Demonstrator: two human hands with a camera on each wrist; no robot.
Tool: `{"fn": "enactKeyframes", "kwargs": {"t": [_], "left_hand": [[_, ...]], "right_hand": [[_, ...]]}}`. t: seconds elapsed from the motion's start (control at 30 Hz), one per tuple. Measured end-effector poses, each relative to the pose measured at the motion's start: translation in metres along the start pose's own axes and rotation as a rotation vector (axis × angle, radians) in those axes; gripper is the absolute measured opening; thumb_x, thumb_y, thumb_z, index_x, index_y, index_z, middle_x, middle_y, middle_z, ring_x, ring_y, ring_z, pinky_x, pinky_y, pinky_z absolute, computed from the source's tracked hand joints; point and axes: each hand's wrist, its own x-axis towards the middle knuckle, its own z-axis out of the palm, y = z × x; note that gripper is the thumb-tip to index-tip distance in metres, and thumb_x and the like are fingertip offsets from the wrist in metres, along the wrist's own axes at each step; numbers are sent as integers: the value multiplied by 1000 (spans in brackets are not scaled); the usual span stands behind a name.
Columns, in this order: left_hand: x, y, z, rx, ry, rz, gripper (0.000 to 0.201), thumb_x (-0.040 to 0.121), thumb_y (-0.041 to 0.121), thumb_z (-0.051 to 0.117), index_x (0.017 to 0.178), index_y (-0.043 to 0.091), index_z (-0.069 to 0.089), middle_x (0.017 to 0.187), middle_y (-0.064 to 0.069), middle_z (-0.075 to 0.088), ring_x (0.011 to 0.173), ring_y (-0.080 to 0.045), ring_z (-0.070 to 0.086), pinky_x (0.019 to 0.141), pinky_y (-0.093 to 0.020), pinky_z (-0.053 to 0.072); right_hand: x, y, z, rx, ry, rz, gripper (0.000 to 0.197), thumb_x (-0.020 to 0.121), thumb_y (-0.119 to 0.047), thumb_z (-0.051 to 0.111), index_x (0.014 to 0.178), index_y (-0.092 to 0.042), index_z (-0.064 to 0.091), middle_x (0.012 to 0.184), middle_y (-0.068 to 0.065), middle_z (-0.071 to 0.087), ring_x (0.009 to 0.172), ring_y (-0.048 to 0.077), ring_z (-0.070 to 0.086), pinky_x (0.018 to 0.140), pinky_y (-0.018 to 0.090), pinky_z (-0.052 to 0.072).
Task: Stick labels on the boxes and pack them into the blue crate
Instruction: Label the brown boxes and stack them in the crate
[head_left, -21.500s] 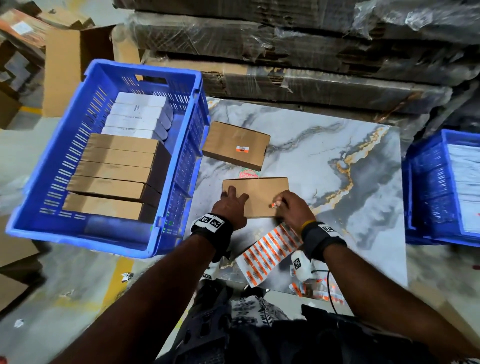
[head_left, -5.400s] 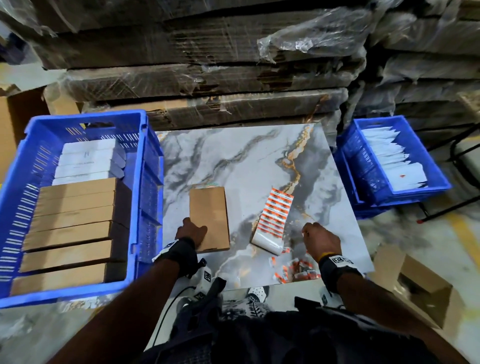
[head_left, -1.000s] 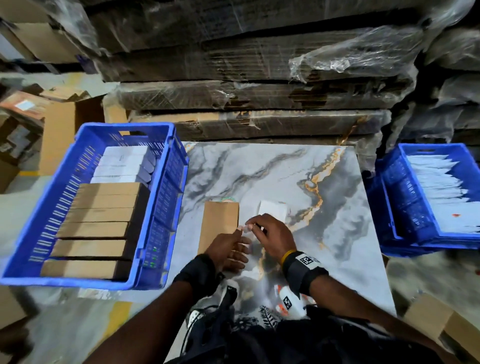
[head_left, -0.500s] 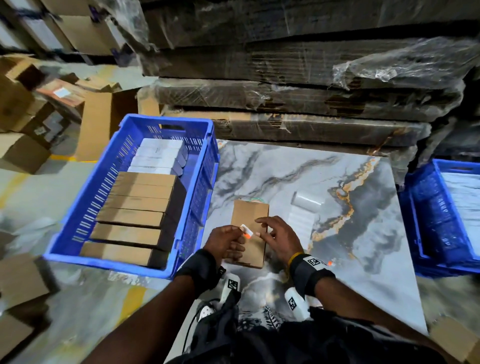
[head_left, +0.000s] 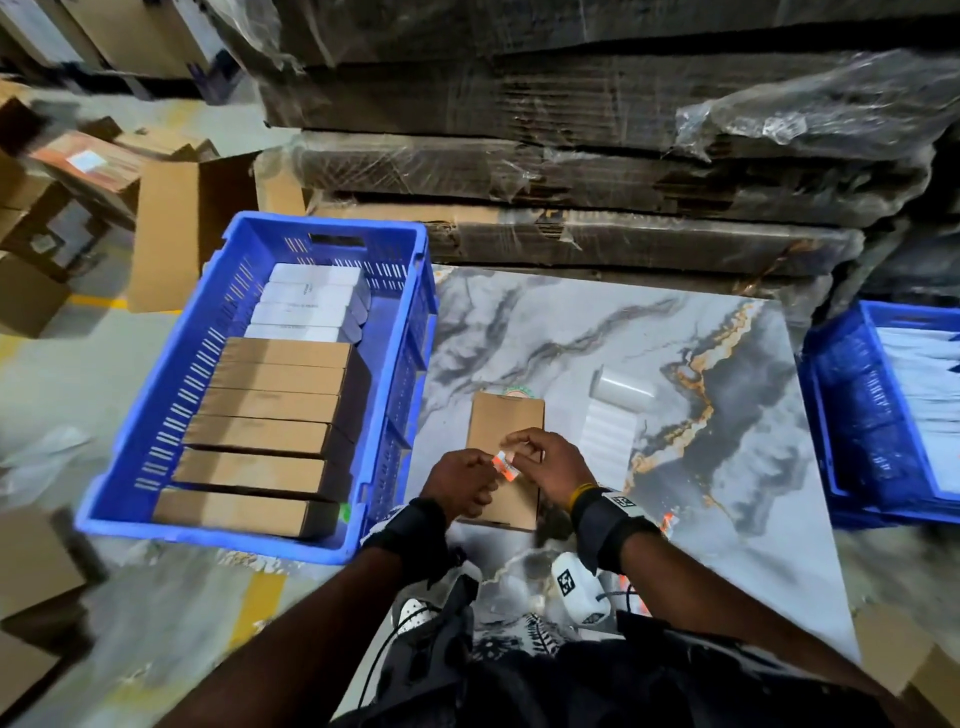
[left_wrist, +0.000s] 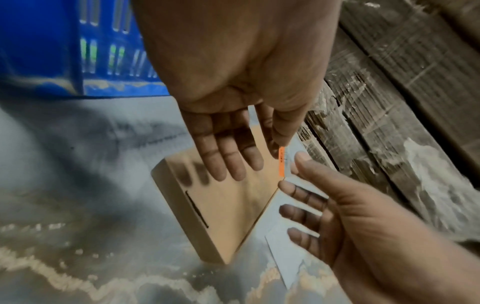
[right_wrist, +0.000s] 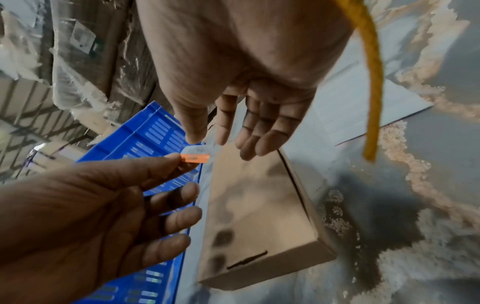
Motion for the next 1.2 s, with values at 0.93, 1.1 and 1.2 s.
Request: {"fn": "enactKeyframes", "kwargs": {"t": [0.93, 1.1, 1.2], "left_hand": [[45, 32, -15, 77, -19, -218, 19, 92, 17, 65, 76, 7, 59, 66, -11, 51, 45, -19, 42, 43, -23, 45], [53, 35, -5, 150, 23, -239, 22, 92, 15, 64, 72, 8, 59, 64, -11, 51, 45, -18, 42, 47, -24, 43], [57, 34, -3, 268, 69, -194, 24, 93, 16, 62, 70, 13, 60, 63, -6, 57, 43, -16, 51, 47, -25, 47]], "right_hand": [[16, -4, 38, 886, 216, 629, 10, 93, -13, 64, 85, -7, 62, 59, 5, 53, 38, 10, 37, 37, 16, 32], [17, 3, 45, 916, 238, 637, 10, 91, -13, 67, 87, -5, 63, 63, 10, 56, 40, 14, 41, 39, 18, 34], [16, 7, 50, 789, 281, 632, 16, 88, -18, 72, 88, -4, 65, 64, 13, 63, 40, 18, 50, 38, 20, 37]]}}
